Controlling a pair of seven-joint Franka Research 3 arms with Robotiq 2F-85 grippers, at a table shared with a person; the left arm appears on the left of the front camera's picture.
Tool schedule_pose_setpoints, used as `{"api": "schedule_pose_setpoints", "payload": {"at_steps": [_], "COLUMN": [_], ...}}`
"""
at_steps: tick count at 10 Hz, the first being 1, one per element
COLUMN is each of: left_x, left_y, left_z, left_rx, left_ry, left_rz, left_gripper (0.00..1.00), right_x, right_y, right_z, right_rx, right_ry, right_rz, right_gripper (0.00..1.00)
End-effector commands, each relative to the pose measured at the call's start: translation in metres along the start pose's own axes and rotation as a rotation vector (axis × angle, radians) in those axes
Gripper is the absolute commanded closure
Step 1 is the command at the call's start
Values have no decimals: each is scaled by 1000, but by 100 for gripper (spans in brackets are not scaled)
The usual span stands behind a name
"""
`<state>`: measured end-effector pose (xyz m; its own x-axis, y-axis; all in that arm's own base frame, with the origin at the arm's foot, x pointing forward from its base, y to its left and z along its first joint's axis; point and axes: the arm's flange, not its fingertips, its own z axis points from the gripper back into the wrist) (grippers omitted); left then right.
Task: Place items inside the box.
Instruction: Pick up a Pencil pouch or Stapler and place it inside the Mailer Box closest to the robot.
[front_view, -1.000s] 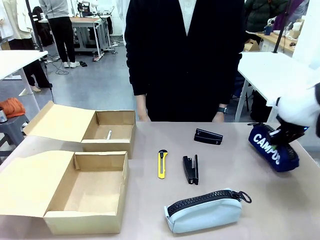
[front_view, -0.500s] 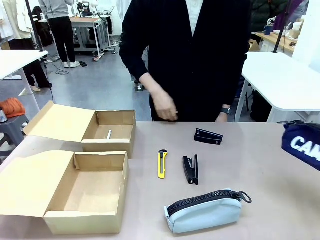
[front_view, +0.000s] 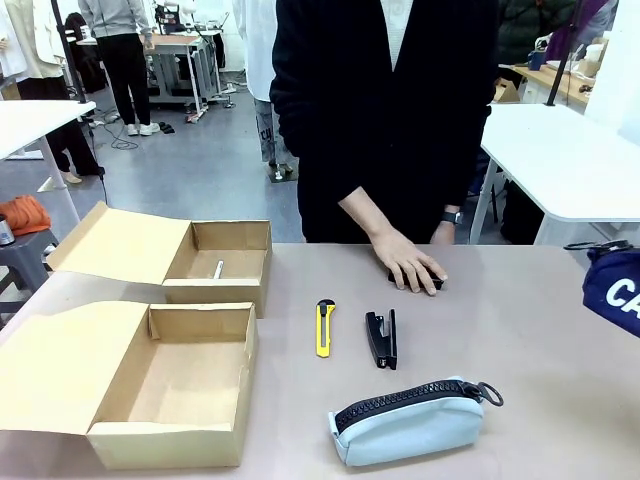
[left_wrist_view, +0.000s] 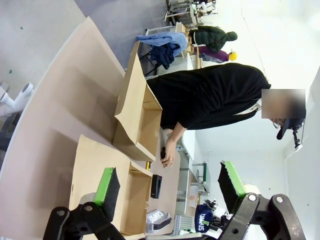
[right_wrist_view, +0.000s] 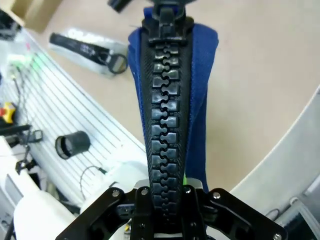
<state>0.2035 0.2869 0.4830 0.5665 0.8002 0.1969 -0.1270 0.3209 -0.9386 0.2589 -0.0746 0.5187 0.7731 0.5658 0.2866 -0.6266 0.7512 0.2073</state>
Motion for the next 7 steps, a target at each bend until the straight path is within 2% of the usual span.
{"api": "schedule_pose_setpoints", "payload": {"at_steps": [1, 2, 3, 4, 5, 6, 7], "left_x": [0, 0, 0, 0, 0, 0, 0], "left_y": [-1, -1, -1, -1, -1, -1, -1], "left_z": [0, 0, 0, 0, 0, 0, 0], "left_rx": [-19, -19, -19, -19, -19, -19, -19], "left_ry": [-6, -6, -6, -6, -6, -6, -6], "left_rz": [-16, -16, -16, -16, -16, -16, -16], "left_gripper": [0, 0, 0, 0, 0, 0, 0], "right_x": [33, 70, 106, 120, 105, 78, 49], "right_y": [19, 37, 54, 55, 35, 14, 5], "right_z": [-11, -21, -36, -41, -32, -26, -22], "right_rx": [-57, -71, -69, -82, -28, -77, -51], "right_ry": [-5, 12, 103, 171, 143, 182, 108], "right_rz": [160, 287, 407, 426, 373, 201, 163], "right_gripper": [93, 93, 93, 93, 93, 93, 93]}}
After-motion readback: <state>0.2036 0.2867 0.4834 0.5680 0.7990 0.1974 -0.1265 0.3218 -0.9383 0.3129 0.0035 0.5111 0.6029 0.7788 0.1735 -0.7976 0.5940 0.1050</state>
